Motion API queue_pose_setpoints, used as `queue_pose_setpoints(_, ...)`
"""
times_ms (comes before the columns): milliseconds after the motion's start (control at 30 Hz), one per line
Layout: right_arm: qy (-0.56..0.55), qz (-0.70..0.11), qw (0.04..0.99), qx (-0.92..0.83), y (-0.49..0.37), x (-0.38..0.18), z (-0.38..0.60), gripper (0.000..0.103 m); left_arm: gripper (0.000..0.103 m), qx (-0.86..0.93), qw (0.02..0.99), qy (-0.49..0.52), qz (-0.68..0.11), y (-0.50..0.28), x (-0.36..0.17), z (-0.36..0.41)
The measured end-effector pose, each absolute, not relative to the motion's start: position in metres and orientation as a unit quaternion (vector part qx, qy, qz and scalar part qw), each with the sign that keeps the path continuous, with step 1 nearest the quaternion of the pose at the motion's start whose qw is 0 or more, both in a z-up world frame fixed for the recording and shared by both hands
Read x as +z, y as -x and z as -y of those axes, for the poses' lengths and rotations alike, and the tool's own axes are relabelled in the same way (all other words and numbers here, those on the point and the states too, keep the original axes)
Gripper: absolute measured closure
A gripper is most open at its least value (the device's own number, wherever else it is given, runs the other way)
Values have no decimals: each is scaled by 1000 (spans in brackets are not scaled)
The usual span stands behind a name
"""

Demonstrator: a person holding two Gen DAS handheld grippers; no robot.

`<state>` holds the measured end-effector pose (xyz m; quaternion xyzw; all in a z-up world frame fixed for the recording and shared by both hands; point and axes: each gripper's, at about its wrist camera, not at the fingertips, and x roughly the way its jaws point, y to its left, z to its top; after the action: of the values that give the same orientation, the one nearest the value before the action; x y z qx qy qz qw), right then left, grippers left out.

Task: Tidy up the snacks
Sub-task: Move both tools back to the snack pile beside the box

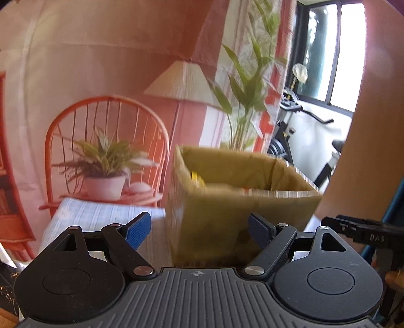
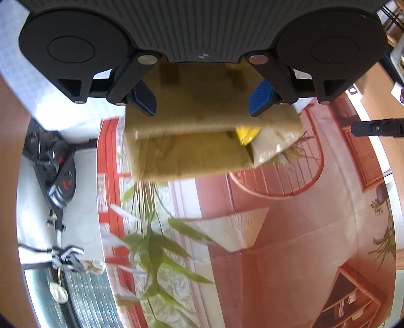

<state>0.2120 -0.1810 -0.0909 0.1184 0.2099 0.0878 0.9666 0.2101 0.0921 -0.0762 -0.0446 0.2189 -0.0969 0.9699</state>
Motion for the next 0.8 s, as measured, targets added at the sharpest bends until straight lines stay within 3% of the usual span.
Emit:
queue_pose_setpoints(467,-71,-275,955,79,-163,-194,182,21,12,-96,958,14,-269,-172,-184,-92)
queue_pose_setpoints(800,-41,-342,934,92,-173,-251,196,21,12,-87,948,49,-303,-176,-216,-95)
